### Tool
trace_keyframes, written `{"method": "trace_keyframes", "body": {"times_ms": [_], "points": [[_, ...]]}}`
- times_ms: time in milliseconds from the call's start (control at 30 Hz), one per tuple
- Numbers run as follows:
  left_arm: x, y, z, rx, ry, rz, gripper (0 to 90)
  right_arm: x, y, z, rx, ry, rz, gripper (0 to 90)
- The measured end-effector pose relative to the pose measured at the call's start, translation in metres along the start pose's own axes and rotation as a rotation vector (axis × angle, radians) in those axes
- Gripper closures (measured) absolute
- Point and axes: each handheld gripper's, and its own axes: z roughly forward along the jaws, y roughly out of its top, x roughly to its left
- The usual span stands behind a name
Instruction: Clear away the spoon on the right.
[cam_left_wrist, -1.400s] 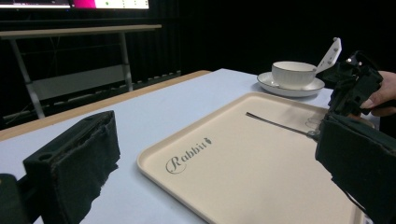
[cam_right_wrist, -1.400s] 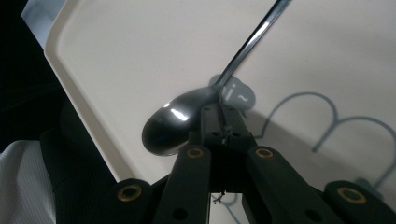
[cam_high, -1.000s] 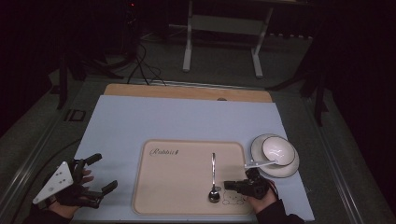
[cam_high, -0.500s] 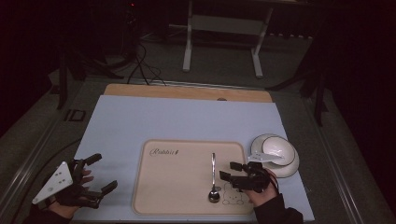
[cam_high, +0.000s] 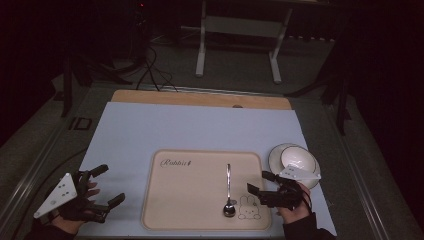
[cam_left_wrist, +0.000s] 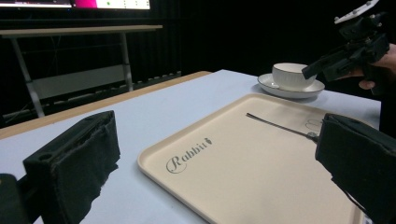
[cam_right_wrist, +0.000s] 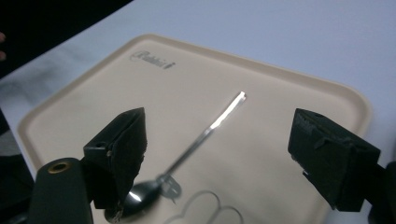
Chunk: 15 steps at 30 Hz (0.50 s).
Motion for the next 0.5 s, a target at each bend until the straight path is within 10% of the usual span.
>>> {"method": "trace_keyframes", "body": {"times_ms": [500], "points": [[0.000, -0.001, -0.002, 0.007, 0.007, -0.004, 0.0, -0.010, -0.024, -0.021, 0.007, -0.106, -0.027, 19.8]]}}
